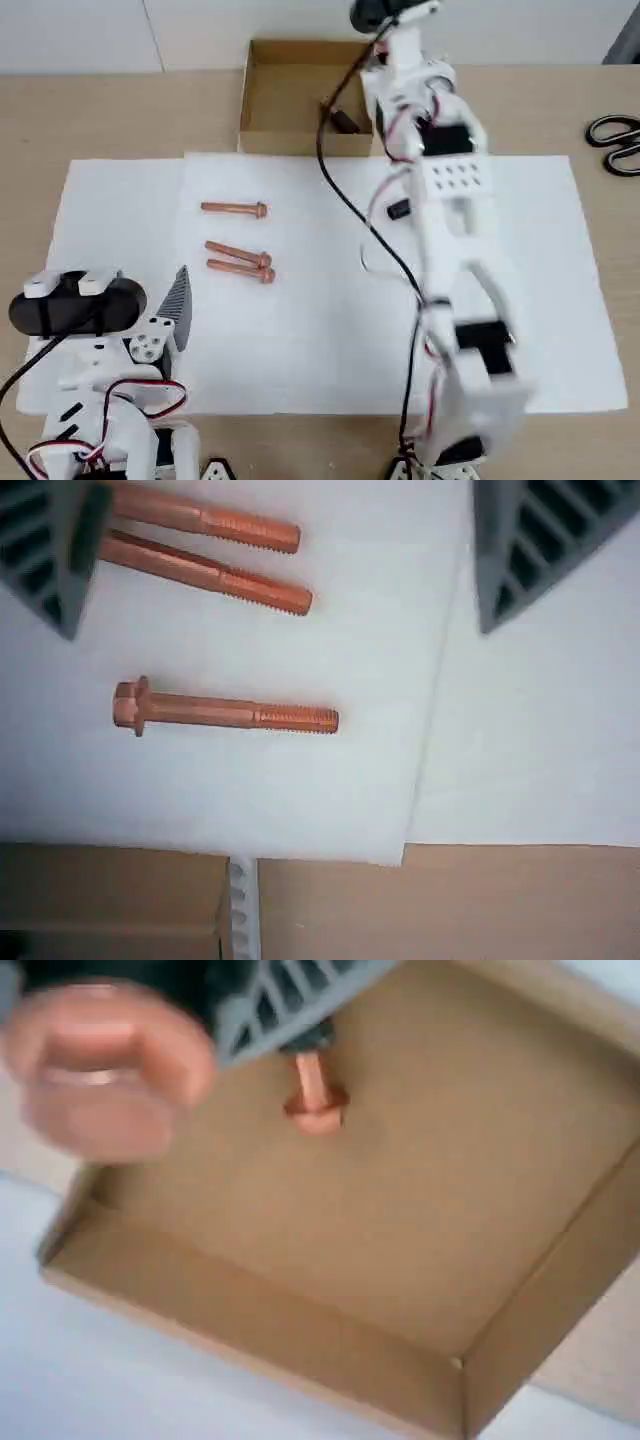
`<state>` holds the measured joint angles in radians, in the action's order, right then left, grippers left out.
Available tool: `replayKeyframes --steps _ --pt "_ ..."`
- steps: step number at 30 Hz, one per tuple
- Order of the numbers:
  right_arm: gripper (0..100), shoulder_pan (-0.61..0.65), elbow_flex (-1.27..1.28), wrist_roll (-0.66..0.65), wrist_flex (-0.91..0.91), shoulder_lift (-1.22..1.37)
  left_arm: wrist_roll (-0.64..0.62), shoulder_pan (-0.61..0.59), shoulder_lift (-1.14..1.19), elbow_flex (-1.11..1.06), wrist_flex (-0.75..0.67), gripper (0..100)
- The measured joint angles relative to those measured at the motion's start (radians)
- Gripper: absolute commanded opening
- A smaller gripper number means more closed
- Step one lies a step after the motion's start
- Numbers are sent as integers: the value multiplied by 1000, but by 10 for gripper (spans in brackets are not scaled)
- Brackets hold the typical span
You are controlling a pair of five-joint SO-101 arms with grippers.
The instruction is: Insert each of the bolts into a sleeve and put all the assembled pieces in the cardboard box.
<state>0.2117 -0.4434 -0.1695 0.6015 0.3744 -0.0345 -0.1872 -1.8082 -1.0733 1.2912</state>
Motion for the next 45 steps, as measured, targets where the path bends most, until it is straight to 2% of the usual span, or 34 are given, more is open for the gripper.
replayKeyframes --steps 5,12,19,29,37,45 --pt "4 52 -359 0 0 347 0 0 -2 -37 -12 240" --pt "4 61 -804 0 0 764 0 0 -2 -46 -12 240" --pt "4 61 -1114 0 0 1060 0 0 -2 -49 -12 240" --pt "12 61 -1175 0 -2 1149 0 0 -2 -49 -12 240" --pt "214 61 -1175 -2 6 1151 0 0 -2 -49 -12 240" --pt "232 61 -1181 -2 75 1146 0 0 -2 -49 -12 240"
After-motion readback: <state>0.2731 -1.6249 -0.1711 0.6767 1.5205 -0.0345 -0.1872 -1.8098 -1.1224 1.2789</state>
